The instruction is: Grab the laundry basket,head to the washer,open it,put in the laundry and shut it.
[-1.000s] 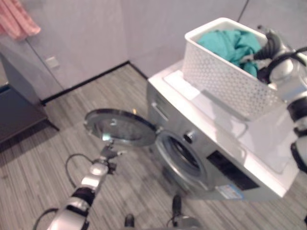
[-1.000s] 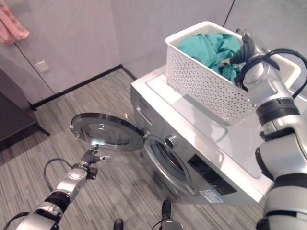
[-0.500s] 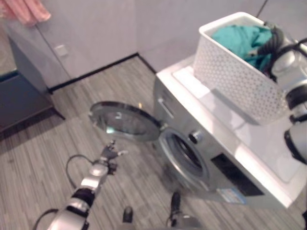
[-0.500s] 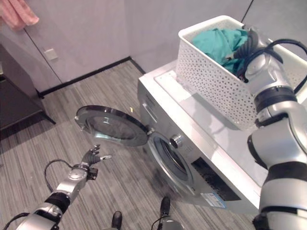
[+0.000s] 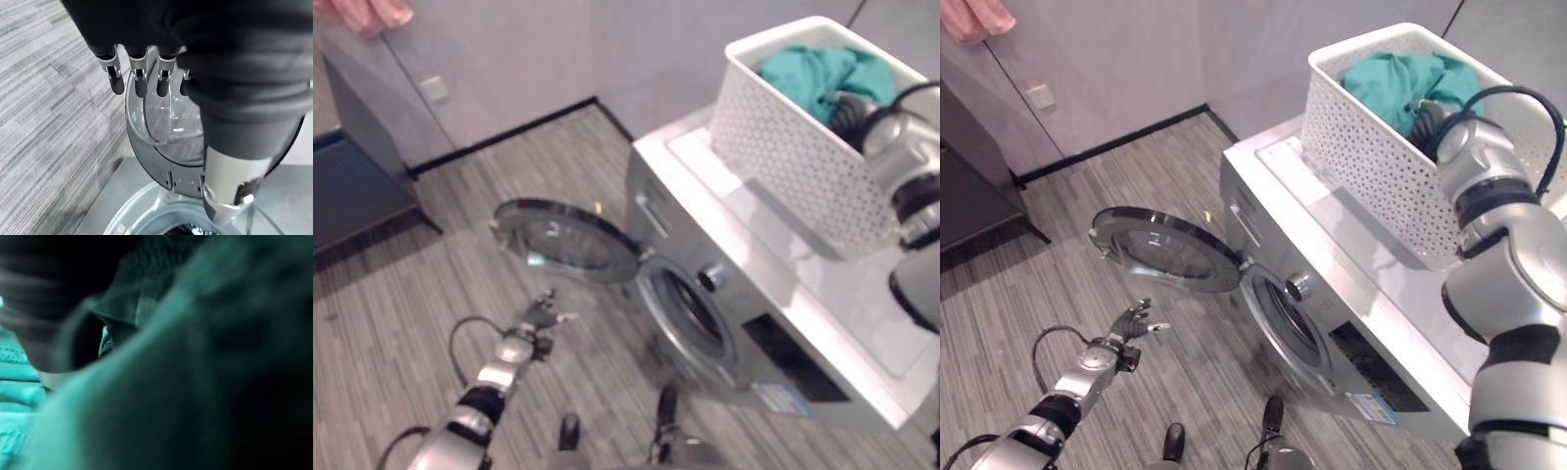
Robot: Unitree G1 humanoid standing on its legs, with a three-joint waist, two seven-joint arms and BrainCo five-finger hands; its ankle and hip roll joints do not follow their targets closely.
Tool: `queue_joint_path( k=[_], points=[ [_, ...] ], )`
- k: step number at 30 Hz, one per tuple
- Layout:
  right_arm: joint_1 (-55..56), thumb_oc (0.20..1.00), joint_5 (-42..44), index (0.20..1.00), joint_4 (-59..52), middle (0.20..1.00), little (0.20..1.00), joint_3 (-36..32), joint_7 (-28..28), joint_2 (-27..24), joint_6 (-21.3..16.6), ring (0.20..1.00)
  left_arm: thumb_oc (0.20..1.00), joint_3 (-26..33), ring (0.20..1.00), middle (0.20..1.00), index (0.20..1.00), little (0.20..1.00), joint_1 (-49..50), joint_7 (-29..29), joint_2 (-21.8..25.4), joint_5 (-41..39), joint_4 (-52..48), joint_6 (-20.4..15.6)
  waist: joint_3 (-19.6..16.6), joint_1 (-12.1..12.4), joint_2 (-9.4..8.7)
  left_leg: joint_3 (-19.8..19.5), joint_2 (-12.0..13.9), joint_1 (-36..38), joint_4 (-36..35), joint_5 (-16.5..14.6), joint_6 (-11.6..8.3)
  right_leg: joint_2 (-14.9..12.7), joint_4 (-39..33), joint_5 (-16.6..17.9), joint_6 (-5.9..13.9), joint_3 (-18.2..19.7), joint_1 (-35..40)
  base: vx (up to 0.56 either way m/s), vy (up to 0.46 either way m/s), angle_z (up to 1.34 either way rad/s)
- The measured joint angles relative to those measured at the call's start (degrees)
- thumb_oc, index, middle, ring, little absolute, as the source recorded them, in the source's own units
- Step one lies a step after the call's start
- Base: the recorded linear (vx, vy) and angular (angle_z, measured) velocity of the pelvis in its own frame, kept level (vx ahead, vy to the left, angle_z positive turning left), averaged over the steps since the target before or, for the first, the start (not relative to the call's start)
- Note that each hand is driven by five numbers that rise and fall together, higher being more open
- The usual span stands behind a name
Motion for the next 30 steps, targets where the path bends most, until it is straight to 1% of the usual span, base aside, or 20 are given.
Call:
queue_joint_path(
  k=[6,7,8,9,11,12,13,14,15,17,19,21,24,26,27,30],
  points=[
    [-0.05,1.000,-1.63,1.000,-0.22,1.000,1.000,1.78,3.45,0.01,0.01,1.000,1.000,-2.14,1.000,1.000,1.000,1.000,-0.80,-1.02,-1.46,-0.01,0.06,0.06,-0.07,0.02,-0.60,-0.15,0.00,-0.12,0.00,0.01,-0.01,-0.02,0.00,0.00,0.00,-0.25,0.00,0.00,-0.001,0.01],
    [-0.04,0.890,-1.63,0.890,-0.22,0.890,0.890,1.80,3.78,0.02,0.02,0.890,1.000,-2.15,1.000,1.000,1.000,1.000,-1.09,-1.03,-1.91,-0.01,0.05,0.07,-0.10,0.03,-0.64,-0.22,-0.01,-0.17,0.00,0.02,-0.03,-0.04,0.00,0.00,0.00,-0.33,0.00,0.01,-0.002,0.04],
    [-0.04,0.809,-1.67,0.809,-0.26,0.809,0.809,1.88,4.24,0.02,-0.04,0.809,1.000,-2.40,1.000,1.000,1.000,1.000,-1.50,-1.12,-2.49,-0.01,0.06,0.08,-0.12,0.04,-0.67,-0.29,-0.01,-0.22,0.00,0.03,-0.05,-0.08,0.00,0.00,0.00,-0.45,0.00,0.01,0.002,0.04],
    [-0.04,0.630,-1.68,0.630,-0.29,0.630,0.630,1.95,4.63,0.02,-0.11,0.630,1.000,-3.15,1.000,1.000,1.000,1.000,-1.75,-1.17,-2.47,-0.01,0.06,0.08,-0.12,0.05,-0.68,-0.31,0.00,-0.24,0.00,0.03,-0.06,-0.08,0.00,0.00,0.00,-0.50,0.00,0.00,0.000,0.00],
    [-0.04,0.686,-1.71,0.686,-0.41,0.686,0.686,2.17,5.12,0.02,-0.21,0.686,1.000,-3.40,1.000,1.000,1.000,1.000,-1.82,-1.25,-2.60,0.00,0.06,0.12,-0.12,0.09,-0.68,-0.31,0.00,-0.23,0.00,0.04,-0.06,-0.10,0.00,0.00,0.00,-0.53,0.01,0.00,0.000,0.00],
    [-0.04,0.696,-1.79,0.696,-0.46,0.696,0.696,2.29,5.40,0.02,-0.20,0.696,1.000,-3.41,1.000,1.000,1.000,1.000,-1.83,-1.31,-2.69,0.00,0.06,0.15,-0.12,0.18,-0.68,-0.37,0.00,-0.30,0.00,0.04,-0.07,-0.11,0.00,0.00,0.00,-0.61,0.01,0.00,0.000,0.00],
    [-0.04,0.752,-1.91,0.752,-0.61,0.752,0.752,2.44,5.56,0.01,-0.18,0.752,1.000,-3.43,1.000,1.000,1.000,1.000,-1.86,-1.54,-2.72,0.00,0.12,0.16,-0.12,0.17,-0.67,-0.46,0.00,-0.33,0.00,0.07,-0.11,-0.11,0.00,0.00,0.00,-0.68,0.01,0.00,0.005,0.04],
    [-0.04,0.655,-2.59,0.655,-0.74,0.655,0.655,2.74,5.87,0.01,-0.18,0.655,1.000,-3.43,1.000,1.000,1.000,1.000,-1.96,-2.16,-2.72,0.00,0.41,0.18,-0.13,0.17,-0.67,-0.55,0.01,-0.33,0.00,0.09,-0.16,-0.12,0.00,0.00,0.00,-0.75,0.04,0.00,0.005,0.05],
    [-0.05,0.633,-4.01,0.633,-1.17,0.633,0.633,3.04,6.03,-0.01,-0.16,0.633,1.000,-3.43,1.000,1.000,1.000,1.000,-2.16,-2.22,-2.77,0.00,0.94,0.23,-0.13,0.17,-0.67,-0.67,0.00,-0.36,0.00,0.14,-0.24,-0.17,0.00,0.00,0.00,-0.85,0.08,0.00,0.008,0.05],
    [-0.10,0.677,-4.60,0.677,-1.73,0.677,0.677,3.95,6.36,-0.16,-0.14,0.677,1.000,-3.42,1.000,1.000,1.000,1.000,-2.22,-2.22,-2.77,0.00,1.26,0.42,-0.13,0.18,-0.67,-0.88,0.02,-0.32,0.00,0.19,-0.31,-0.19,0.00,0.00,0.00,-0.93,0.24,0.01,0.008,0.06],
    [-0.09,0.693,-6.50,0.693,-2.14,0.693,0.693,4.00,6.97,-0.18,-0.12,0.693,1.000,-3.41,1.000,1.000,1.000,1.000,-2.23,-2.25,-2.77,0.00,1.49,0.76,-0.14,0.12,-0.65,-1.17,-0.05,-0.33,0.00,0.28,-0.41,-0.31,0.00,0.00,-0.01,-1.06,0.34,0.01,0.013,0.06],
    [0.10,0.865,-7.45,0.865,-2.36,0.865,0.865,3.99,7.73,-0.23,-0.17,0.865,1.000,-3.41,1.000,1.000,1.000,1.000,-2.22,-2.25,-2.77,0.02,2.33,1.11,-0.18,0.11,-0.67,-1.32,-0.08,-0.33,0.01,0.37,-0.45,-0.37,0.01,0.00,-0.01,-1.16,0.43,0.01,0.008,0.04],
    [0.18,0.937,-8.52,0.937,-2.68,0.937,0.937,4.34,8.83,-0.50,-0.14,0.937,1.000,-3.39,1.000,1.000,1.000,1.000,-2.22,-2.34,-2.76,0.02,2.35,1.21,-0.20,0.11,-0.65,-1.50,-0.09,-0.40,0.00,0.54,-0.44,-0.43,0.01,0.01,-0.03,-1.34,0.47,0.01,0.007,0.02],
    [0.28,0.906,-8.65,0.906,-4.70,0.906,0.906,5.88,10.02,-1.50,-0.16,0.906,1.000,-3.37,1.000,1.000,1.000,1.000,-2.22,-2.43,-2.76,0.01,2.33,1.21,-0.25,0.11,-0.64,-1.51,-0.10,-0.38,0.00,0.60,-0.44,-0.45,0.01,0.07,-0.10,-1.36,0.48,0.00,0.000,0.00],
    [0.54,0.843,-8.99,0.843,-7.01,0.843,0.843,7.25,11.44,-2.91,-0.33,0.843,1.000,-3.36,1.000,1.000,1.000,1.000,-2.21,-2.77,-2.77,0.01,2.34,1.28,-0.29,0.10,-0.64,-1.51,-0.15,-0.33,0.00,0.67,-0.42,-0.55,0.01,0.16,-0.22,-1.37,0.53,0.00,0.000,0.00],
    [0.59,0.849,-10.56,0.849,-9.58,0.849,0.849,8.79,13.30,-4.72,-0.79,0.849,1.000,-3.34,1.000,1.000,1.000,1.000,-2.20,-3.38,-2.77,0.01,2.34,1.31,-0.38,0.07,-0.63,-1.50,-0.19,-0.26,0.00,0.77,-0.36,-0.64,0.01,0.26,-0.36,-1.33,0.59,0.00,0.000,0.00]
  ],
)
